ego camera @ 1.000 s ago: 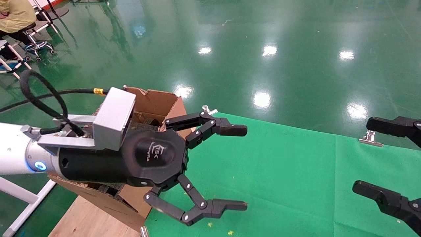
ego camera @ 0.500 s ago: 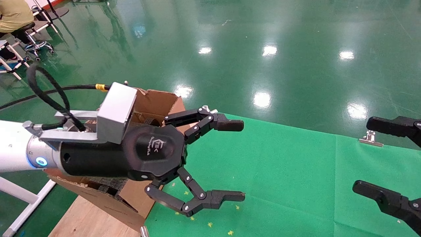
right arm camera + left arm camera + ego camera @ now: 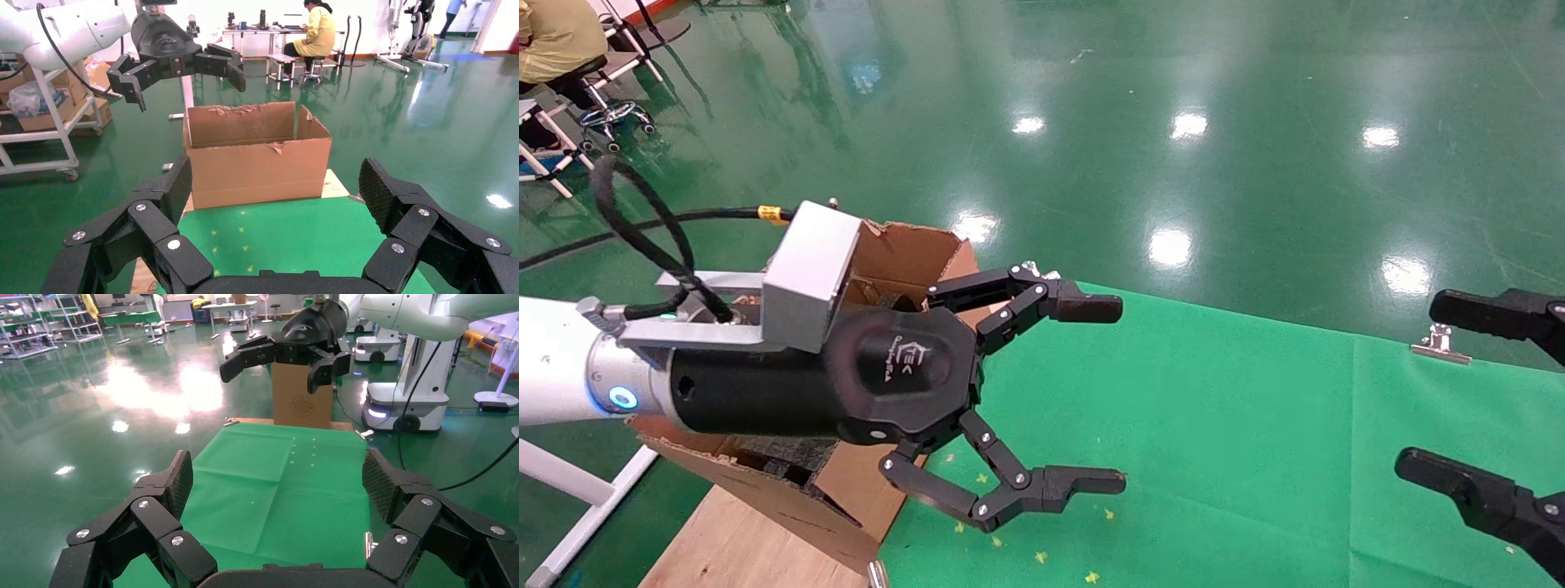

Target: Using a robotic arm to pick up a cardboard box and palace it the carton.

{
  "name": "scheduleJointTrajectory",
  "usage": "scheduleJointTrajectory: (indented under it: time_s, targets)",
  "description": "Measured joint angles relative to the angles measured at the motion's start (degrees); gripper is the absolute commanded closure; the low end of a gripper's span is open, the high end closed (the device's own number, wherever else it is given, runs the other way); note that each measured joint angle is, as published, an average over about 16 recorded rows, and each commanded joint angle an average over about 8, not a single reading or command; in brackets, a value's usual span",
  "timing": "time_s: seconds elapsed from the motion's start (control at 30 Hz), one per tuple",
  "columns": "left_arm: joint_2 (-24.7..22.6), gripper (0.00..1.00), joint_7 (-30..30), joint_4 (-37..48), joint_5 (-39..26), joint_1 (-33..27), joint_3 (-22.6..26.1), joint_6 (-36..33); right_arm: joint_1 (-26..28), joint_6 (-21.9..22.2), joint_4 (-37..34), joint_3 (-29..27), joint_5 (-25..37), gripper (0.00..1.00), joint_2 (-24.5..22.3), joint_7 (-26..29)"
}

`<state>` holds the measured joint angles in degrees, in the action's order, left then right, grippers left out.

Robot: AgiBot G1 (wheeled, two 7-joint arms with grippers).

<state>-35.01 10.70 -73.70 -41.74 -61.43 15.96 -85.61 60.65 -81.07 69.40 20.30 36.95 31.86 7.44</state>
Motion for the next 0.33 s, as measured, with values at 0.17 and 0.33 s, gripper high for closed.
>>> scheduleJointTrajectory:
  time_s: [0.17,0.33]
  targets:
    - [0.0,0.0,0.02,0.06,-0.04,-0.04,0.02,-0.01,0.0,0.0,0.0,0.0,0.0,0.0,0.0,0.0]
    - [0.0,0.0,0.03,0.09,-0.05,-0.07,0.03,-0.02,0.0,0.0,0.0,0.0,0.0,0.0,0.0,0.0]
